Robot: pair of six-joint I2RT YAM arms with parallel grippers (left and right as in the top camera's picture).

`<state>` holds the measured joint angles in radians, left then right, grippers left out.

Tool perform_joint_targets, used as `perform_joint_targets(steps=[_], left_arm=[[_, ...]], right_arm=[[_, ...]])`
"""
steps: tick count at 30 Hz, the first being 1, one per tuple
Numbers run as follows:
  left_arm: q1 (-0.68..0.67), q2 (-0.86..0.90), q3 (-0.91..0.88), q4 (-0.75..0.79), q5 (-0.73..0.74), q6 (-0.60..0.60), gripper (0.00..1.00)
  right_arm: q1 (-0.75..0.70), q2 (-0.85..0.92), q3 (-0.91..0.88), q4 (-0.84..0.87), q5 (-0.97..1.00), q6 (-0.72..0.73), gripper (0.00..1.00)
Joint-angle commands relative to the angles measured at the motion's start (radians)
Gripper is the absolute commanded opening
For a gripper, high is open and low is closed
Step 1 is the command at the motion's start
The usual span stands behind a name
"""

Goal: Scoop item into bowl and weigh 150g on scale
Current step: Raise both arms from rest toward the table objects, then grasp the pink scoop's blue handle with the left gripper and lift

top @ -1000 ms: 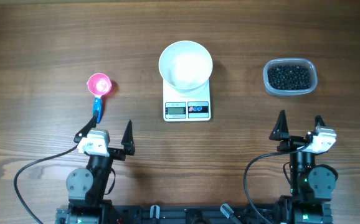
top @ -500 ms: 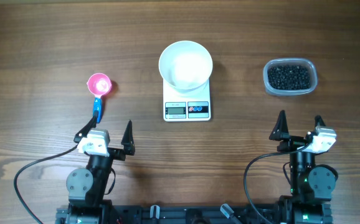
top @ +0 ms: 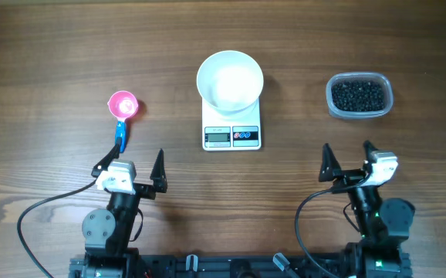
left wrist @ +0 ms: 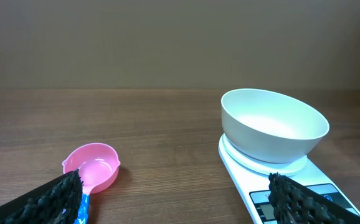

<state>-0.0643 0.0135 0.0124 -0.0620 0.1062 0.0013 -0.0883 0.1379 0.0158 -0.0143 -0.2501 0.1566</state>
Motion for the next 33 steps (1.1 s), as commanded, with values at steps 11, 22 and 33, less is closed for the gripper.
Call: perform_joint_targets(steps=[11, 22, 33], left_arm=[[0.006, 0.004, -0.006, 0.002, -0.003, -0.092, 1.00], [0.035, 0.151, 0.110, 0.002, -0.021, -0.126, 1.00], [0.063, 0.750, 0.707, -0.299, 0.222, -0.114, 1.00]], right_arm=[[0.003, 0.439, 0.273, -0.026, -0.257, 0.056, 1.00], [0.003, 0.588, 0.431, -0.164, -0.340, 0.056, 1.00], [0.003, 0.647, 0.606, -0.262, -0.380, 0.053, 1.00]])
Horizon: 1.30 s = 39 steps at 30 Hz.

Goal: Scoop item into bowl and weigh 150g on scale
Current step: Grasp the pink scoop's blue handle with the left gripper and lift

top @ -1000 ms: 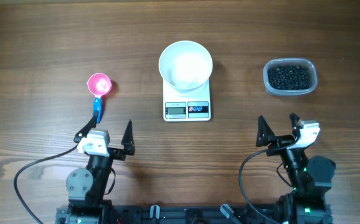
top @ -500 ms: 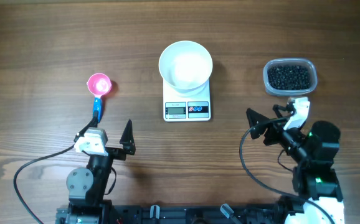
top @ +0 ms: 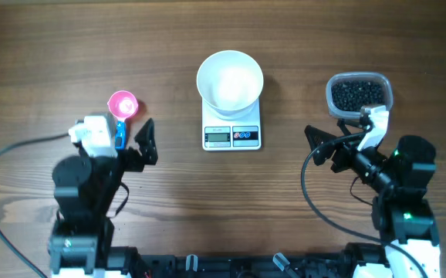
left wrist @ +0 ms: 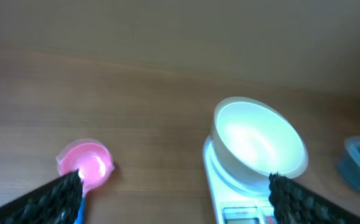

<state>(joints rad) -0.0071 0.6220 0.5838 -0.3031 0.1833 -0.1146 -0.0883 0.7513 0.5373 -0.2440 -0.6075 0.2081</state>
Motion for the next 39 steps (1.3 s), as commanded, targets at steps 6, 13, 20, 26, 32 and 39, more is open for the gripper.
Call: perform_joint_targets(steps=[6, 13, 20, 26, 32, 39], left_arm=[[0.051, 0.485, 0.509, -0.324, 0.320, 0.002, 1.00], [0.157, 0.666, 0.683, -0.465, 0.464, 0.000, 1.00], [0.161, 0.673, 0.683, -0.491, 0.245, 0.040, 1.00], [0.174, 0.795, 0.683, -0.494, -0.089, 0.059, 0.93], [0.241, 1.019, 0.683, -0.392, -0.103, 0.114, 0.81], [0.252, 1.166, 0.683, -0.286, -0.100, 0.160, 0.70]], right_arm=[[0.003, 0.243, 0.417, -0.405, 0.008, -0.111, 1.00], [0.003, 0.456, 0.731, -0.707, 0.101, -0.122, 0.99], [0.005, 0.509, 0.730, -0.634, 0.076, -0.032, 1.00], [0.007, 0.547, 0.730, -0.682, 0.095, -0.082, 1.00], [0.007, 0.594, 0.730, -0.732, 0.103, -0.131, 1.00], [0.007, 0.600, 0.730, -0.741, 0.122, -0.130, 1.00]])
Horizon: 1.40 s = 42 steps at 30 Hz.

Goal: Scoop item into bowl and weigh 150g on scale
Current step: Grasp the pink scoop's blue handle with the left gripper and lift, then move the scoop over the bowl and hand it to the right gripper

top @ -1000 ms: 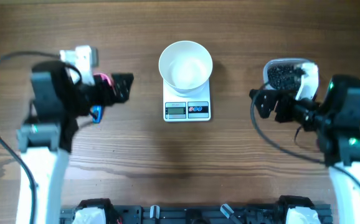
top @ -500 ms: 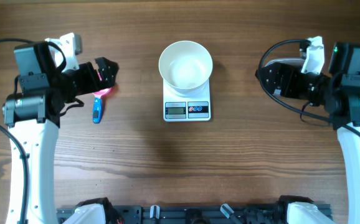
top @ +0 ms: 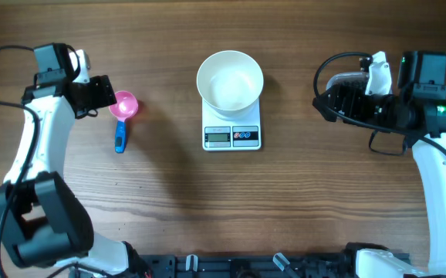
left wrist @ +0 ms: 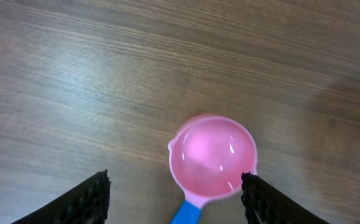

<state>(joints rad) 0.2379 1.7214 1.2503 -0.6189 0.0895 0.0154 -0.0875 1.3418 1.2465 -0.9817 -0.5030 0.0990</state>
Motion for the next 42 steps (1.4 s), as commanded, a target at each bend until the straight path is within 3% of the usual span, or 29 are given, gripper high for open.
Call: perform_joint_targets(steps=[1, 15, 19, 21, 23, 27, 34, 37, 42], left_arm=[[0.007, 0.089, 0.017, 0.039, 0.000, 0.030, 0.69], [0.006, 0.264, 0.016, 0.096, 0.034, 0.030, 0.59], [0.000, 0.269, 0.016, 0.106, 0.041, 0.029, 0.45], [-0.002, 0.269, 0.016, 0.111, 0.045, 0.029, 0.29], [-0.002, 0.269, 0.016, 0.111, 0.044, 0.025, 0.05], [-0.002, 0.242, 0.023, 0.111, 0.044, -0.036, 0.04], [0.002, 0.018, 0.073, 0.111, 0.055, -0.412, 0.04], [0.002, -0.106, 0.073, 0.111, 0.214, -0.604, 0.04], [-0.023, -0.205, 0.073, 0.083, 0.315, -1.093, 0.04]], right_arm=[[0.006, 0.010, 0.021, -0.004, 0.018, -0.021, 1.00], [0.006, 0.010, 0.021, -0.008, 0.043, -0.021, 1.00], [0.006, 0.010, 0.021, -0.006, 0.043, -0.017, 1.00], [0.006, 0.010, 0.021, -0.007, 0.043, -0.016, 1.00], [0.006, 0.010, 0.021, -0.008, 0.043, -0.010, 1.00], [0.006, 0.010, 0.021, -0.007, 0.043, 0.010, 1.00], [0.006, 0.010, 0.021, 0.016, -0.003, 0.009, 1.00], [0.009, 0.010, 0.021, 0.074, -0.139, 0.009, 1.00], [0.097, 0.010, 0.021, 0.240, -0.206, 0.140, 0.99]])
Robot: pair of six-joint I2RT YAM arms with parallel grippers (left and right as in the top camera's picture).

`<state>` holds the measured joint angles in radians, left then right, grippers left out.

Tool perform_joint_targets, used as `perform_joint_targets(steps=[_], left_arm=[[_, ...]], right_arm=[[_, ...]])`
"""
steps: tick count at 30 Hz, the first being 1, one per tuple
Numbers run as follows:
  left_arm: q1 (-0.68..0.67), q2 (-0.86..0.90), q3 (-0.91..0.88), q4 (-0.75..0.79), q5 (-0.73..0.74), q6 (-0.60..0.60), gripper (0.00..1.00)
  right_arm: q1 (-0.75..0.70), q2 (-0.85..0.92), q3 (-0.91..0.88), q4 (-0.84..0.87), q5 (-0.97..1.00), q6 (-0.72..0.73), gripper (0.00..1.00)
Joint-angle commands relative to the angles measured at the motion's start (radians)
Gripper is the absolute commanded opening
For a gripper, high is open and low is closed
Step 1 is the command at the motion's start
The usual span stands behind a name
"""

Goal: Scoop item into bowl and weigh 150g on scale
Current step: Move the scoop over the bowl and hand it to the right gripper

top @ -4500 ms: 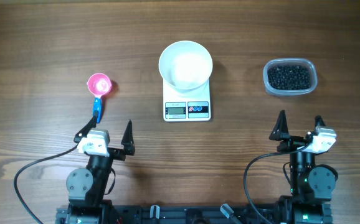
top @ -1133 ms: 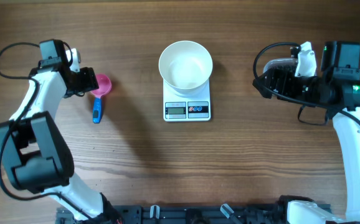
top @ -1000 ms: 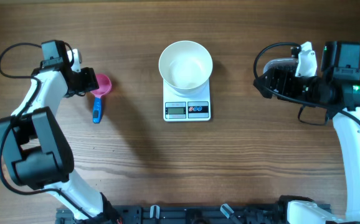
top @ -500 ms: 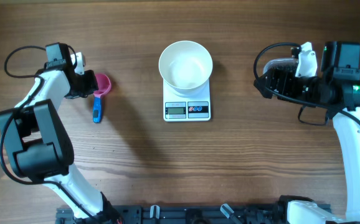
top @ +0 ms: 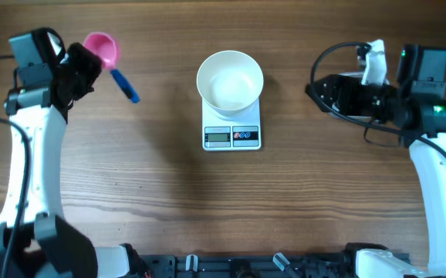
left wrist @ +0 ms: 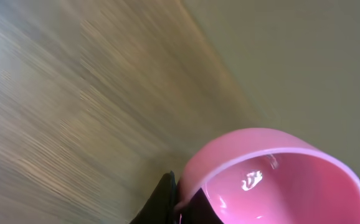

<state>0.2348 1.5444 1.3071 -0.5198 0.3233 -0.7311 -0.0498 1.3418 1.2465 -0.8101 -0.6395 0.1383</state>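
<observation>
The pink scoop (top: 103, 48) with its blue handle (top: 125, 85) is at the far left of the overhead view, its handle pointing down and right. My left gripper (top: 89, 62) is shut on the cup's rim. In the left wrist view the pink cup (left wrist: 279, 180) fills the lower right, tilted, and a dark finger (left wrist: 165, 200) pinches its edge. The white bowl (top: 230, 79) stands empty on the white scale (top: 231, 133) at mid-table. My right gripper (top: 321, 91) hovers at the right; its jaws are too dark to read. The container of dark items is hidden under the right arm.
The right arm and its cables (top: 377, 93) cover the table's right side beside the scale. Bare wooden table (top: 223, 201) stretches in front of the scale and between the scoop and the bowl.
My left gripper was open around the pink scoop lying on the table. Now it is shut on the cup's rim, and the scoop sits farther back and left, tilted. The right arm has barely shifted.
Both grippers started open at the near edge, the scoop at left and the dark-filled container at right. Both had then moved forward. Later the left stood open over the scoop and the right covered the container. Now the left holds the scoop.
</observation>
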Motion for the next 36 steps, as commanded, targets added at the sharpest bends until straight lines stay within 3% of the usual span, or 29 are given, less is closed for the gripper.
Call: perform_joint_targets(steps=[1, 3, 11, 17, 23, 28, 36], left_arm=[[-0.036, -0.030, 0.016, -0.030, 0.082, -0.414, 0.04], [-0.086, -0.030, 0.016, -0.081, 0.099, -0.507, 0.04], [-0.274, -0.030, 0.015, -0.129, 0.099, -0.828, 0.04], [-0.377, -0.030, 0.015, -0.136, 0.114, -0.853, 0.04], [-0.471, -0.030, 0.015, -0.150, 0.115, -1.014, 0.04], [-0.515, -0.030, 0.015, -0.150, 0.116, -1.032, 0.04], [-0.515, -0.030, 0.015, -0.151, 0.141, -1.032, 0.04]], right_arm=[[0.084, 0.010, 0.021, 0.095, -0.069, 0.123, 0.98], [0.168, 0.010, 0.021, 0.169, -0.060, 0.194, 0.88], [0.422, 0.010, 0.021, 0.323, 0.158, 0.315, 0.77], [0.505, 0.010, 0.021, 0.347, 0.236, 0.343, 0.74], [0.525, 0.027, 0.021, 0.359, 0.236, 0.364, 0.69], [0.532, 0.066, 0.021, 0.369, 0.220, 0.389, 0.64], [0.536, 0.075, 0.021, 0.399, 0.224, 0.388, 0.46]])
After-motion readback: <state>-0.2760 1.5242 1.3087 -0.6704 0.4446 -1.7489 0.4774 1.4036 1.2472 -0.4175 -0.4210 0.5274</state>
